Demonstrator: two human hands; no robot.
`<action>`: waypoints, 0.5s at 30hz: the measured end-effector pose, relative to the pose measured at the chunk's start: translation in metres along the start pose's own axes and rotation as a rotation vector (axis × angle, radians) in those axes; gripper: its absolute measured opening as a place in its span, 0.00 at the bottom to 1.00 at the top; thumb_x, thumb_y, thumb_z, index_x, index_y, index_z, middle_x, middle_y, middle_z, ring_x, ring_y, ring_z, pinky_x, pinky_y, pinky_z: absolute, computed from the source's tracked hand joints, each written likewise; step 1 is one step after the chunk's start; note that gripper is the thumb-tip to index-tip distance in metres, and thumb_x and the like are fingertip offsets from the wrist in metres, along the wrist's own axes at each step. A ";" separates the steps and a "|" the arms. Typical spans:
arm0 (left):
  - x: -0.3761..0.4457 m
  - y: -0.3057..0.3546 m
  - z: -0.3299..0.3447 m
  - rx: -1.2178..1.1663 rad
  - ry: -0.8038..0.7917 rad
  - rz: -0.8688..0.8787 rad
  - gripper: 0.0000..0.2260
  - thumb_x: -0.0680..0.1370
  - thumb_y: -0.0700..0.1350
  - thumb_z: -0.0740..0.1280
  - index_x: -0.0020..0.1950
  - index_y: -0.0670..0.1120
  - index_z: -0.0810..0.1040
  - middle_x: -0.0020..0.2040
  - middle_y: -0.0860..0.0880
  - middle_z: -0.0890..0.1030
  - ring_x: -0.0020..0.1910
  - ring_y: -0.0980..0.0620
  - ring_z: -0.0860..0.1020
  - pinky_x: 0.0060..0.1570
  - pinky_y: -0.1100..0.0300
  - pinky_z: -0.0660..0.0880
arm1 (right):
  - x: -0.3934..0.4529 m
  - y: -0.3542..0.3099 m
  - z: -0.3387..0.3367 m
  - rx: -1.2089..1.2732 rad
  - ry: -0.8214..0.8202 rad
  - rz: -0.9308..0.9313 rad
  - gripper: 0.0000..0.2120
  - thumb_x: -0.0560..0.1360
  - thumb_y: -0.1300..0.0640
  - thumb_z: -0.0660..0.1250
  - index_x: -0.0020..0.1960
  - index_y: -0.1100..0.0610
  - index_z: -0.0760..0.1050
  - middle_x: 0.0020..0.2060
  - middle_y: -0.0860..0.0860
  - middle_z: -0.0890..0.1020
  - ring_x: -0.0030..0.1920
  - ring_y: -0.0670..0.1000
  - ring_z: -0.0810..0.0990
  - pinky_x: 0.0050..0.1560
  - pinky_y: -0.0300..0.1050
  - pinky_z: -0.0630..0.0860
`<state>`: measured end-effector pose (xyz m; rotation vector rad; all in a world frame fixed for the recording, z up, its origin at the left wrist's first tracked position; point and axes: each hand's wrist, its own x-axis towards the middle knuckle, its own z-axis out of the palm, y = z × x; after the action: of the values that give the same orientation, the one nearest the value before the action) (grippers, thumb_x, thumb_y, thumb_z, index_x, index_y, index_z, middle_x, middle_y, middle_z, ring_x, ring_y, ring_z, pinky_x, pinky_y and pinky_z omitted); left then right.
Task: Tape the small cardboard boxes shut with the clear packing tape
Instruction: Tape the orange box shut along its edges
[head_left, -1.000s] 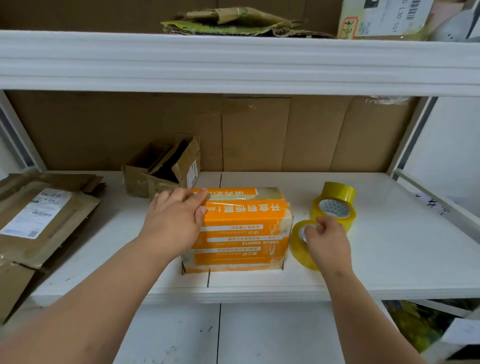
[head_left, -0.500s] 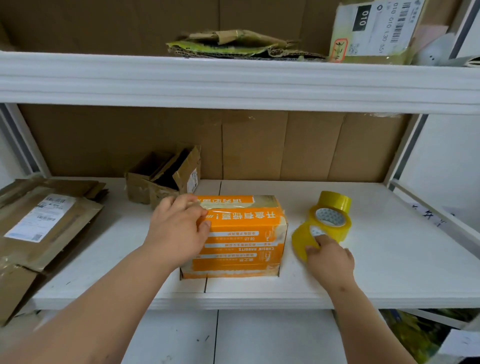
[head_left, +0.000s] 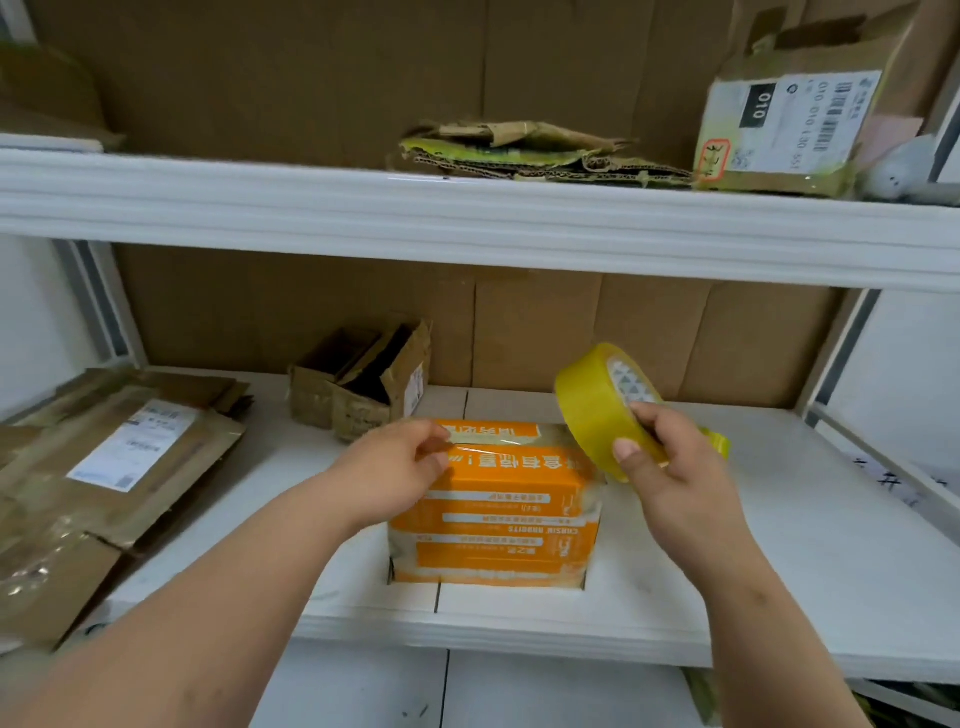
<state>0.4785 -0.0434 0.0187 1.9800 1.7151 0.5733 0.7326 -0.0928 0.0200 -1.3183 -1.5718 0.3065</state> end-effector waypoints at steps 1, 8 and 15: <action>-0.002 0.000 -0.003 -0.109 -0.042 -0.020 0.16 0.83 0.53 0.59 0.72 0.57 0.69 0.67 0.55 0.72 0.64 0.52 0.72 0.55 0.58 0.73 | 0.000 -0.006 0.004 -0.013 -0.030 -0.038 0.11 0.79 0.56 0.66 0.55 0.42 0.71 0.50 0.40 0.76 0.52 0.40 0.75 0.53 0.36 0.70; -0.008 -0.004 -0.013 -0.419 -0.059 0.015 0.21 0.83 0.51 0.62 0.75 0.57 0.63 0.67 0.55 0.72 0.65 0.52 0.72 0.63 0.53 0.71 | -0.002 -0.031 0.043 -0.190 -0.163 -0.272 0.15 0.74 0.51 0.61 0.59 0.50 0.76 0.49 0.33 0.71 0.54 0.33 0.62 0.70 0.55 0.61; -0.010 -0.013 -0.015 -0.527 -0.039 0.071 0.25 0.78 0.41 0.69 0.68 0.59 0.64 0.65 0.54 0.72 0.62 0.54 0.75 0.65 0.48 0.74 | 0.004 -0.025 0.062 -0.312 -0.230 -0.298 0.13 0.80 0.55 0.64 0.64 0.48 0.74 0.54 0.38 0.70 0.56 0.33 0.60 0.71 0.41 0.45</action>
<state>0.4581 -0.0506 0.0230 1.6603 1.3008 0.8982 0.6685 -0.0745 0.0121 -1.2897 -2.0460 0.0258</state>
